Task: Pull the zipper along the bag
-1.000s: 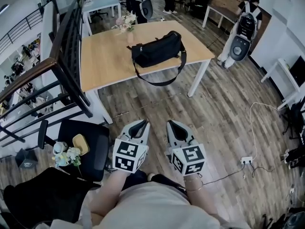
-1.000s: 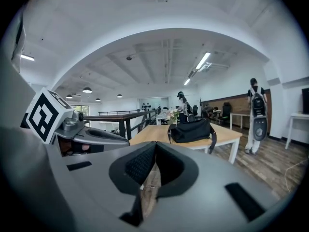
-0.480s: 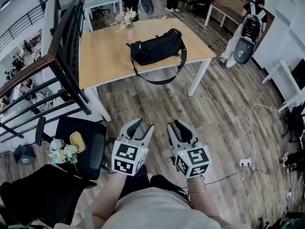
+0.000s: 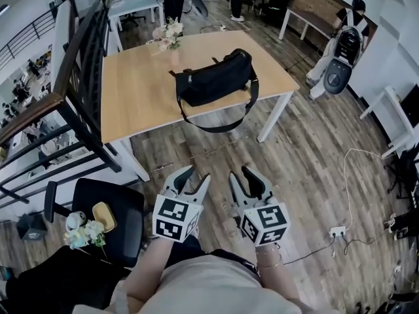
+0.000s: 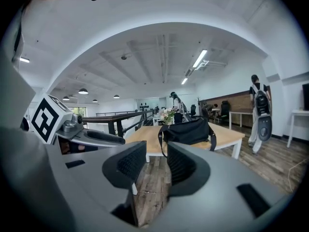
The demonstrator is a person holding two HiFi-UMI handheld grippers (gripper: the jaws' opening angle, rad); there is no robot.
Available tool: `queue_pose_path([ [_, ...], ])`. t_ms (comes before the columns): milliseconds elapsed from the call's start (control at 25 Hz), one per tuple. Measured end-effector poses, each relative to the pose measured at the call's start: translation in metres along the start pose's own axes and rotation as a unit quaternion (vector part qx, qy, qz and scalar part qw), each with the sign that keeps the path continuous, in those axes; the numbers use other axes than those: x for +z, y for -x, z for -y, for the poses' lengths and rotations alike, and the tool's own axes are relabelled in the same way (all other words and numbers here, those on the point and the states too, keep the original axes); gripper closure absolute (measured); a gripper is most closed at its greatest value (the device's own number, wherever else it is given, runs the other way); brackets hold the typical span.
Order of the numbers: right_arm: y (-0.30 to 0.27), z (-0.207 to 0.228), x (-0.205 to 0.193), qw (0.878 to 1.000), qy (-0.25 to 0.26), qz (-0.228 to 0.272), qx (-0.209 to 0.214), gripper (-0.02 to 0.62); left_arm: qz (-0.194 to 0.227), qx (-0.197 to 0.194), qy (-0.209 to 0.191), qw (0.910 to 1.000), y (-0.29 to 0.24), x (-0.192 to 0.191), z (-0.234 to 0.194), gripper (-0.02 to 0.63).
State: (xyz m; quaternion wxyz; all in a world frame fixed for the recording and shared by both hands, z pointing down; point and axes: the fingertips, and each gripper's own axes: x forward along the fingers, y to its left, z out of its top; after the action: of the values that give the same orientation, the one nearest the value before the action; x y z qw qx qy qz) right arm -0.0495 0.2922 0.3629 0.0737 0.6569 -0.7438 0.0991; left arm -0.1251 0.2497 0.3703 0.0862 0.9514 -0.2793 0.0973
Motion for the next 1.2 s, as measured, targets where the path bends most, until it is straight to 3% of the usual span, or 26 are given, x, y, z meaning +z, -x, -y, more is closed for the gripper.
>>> queue_pose_path([
  [400,-0.132,0.036,0.043,1.0,-0.003,0.003,-0.01,0.468,0.014,-0.005,-0.014,0.9998,-0.087,0.058,-0.107,0.437],
  [800,-0.187,0.051,0.036,0.999,-0.024,-0.026,-0.023,0.468,-0.011,-0.016,0.012,0.9997,-0.127,0.048,-0.16,0.439],
  [1200,-0.279,0.078,0.056,0.999,-0.002,-0.026,0.033,0.476,-0.005,0.023,0.031,0.9992,-0.185,0.063,-0.209,0.437],
])
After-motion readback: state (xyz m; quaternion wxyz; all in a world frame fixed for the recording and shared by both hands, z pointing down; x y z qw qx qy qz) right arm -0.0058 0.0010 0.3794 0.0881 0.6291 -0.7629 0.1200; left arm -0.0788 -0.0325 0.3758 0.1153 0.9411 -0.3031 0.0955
